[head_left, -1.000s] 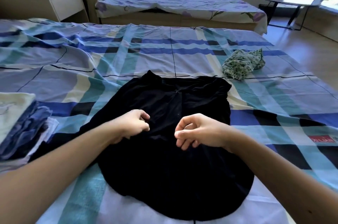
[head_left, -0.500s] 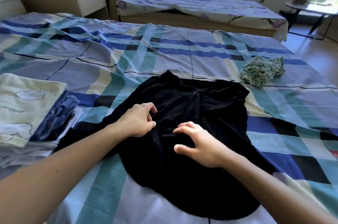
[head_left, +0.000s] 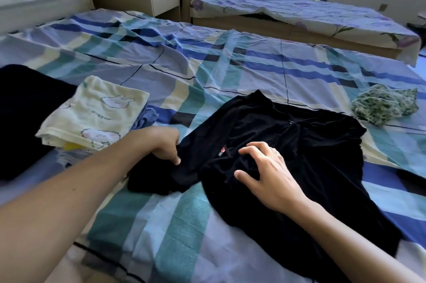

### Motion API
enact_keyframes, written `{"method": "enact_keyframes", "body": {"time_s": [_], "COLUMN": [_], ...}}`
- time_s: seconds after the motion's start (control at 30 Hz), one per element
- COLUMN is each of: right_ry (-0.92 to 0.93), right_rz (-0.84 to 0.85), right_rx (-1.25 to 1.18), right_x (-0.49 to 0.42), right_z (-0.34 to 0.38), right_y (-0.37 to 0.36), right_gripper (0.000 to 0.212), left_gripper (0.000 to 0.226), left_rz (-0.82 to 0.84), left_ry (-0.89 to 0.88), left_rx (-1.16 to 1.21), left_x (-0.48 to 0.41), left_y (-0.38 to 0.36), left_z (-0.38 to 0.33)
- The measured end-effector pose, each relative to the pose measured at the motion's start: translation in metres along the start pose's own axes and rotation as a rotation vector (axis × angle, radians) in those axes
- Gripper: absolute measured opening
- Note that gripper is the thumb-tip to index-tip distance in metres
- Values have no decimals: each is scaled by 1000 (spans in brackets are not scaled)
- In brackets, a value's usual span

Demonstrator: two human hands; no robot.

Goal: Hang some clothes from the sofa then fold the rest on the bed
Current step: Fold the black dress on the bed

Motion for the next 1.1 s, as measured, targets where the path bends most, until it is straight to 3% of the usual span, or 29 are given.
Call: {"method": "enact_keyframes", "body": {"time_s": [0.13, 0.23, 0.33, 0.4, 0.5, 0.57, 0.67, 0.77, 0.9, 1.0, 1.1], "right_ry": [83, 134, -14, -194, -446, -532, -569, -620, -755, -808, -865], "right_rz": [21, 120, 206, 184, 80, 31, 99, 140, 10, -6, 83], "right_rx": [-217, -327, -530, -815, -1170, -1241, -1183, -1056, -1005, -501, -235], "right_x": [-17, -27, -35, -42, -55, -62, -64, -61, -52, -36, -19], "right_z": [42, 77, 95, 95, 79, 62, 43, 21, -33, -77, -97], "right_y": [4, 1, -5, -1, 6, 12, 25, 37, 50, 47, 32], "right_gripper": [48, 63, 85, 82, 71, 70, 32, 30, 29, 10, 64], "left_gripper": [37, 35, 34, 36, 57, 64, 65, 43, 29, 36, 43], "left_rz": [-259, -344, -173, 25, 229, 331, 417, 153, -359, -385, -438], "left_ry": [-53, -110, -164, -243, -405, -521, -636, -565, -445, -468, -487], "left_rx": [278, 622, 1132, 1461, 1641, 1663, 1693, 1589, 805, 487, 465], "left_x": [3, 6, 15, 21, 26, 29, 28, 14, -2, -18, -41], "left_y": [36, 54, 53, 54, 61, 63, 60, 63, 61, 41, 48], "left_z": [-3, -13, -28, -41, -58, -72, -87, -86, -90, -110, -125]}}
Point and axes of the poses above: each hand's wrist, its own x-axis away from the middle knuckle, its own y-axis out of the back of the hand, z = x × y, the point moved 7 cm from there along -x, towards the middle knuckle, and after that the axes turned 2 degrees about -y, right-handed, at the moved point
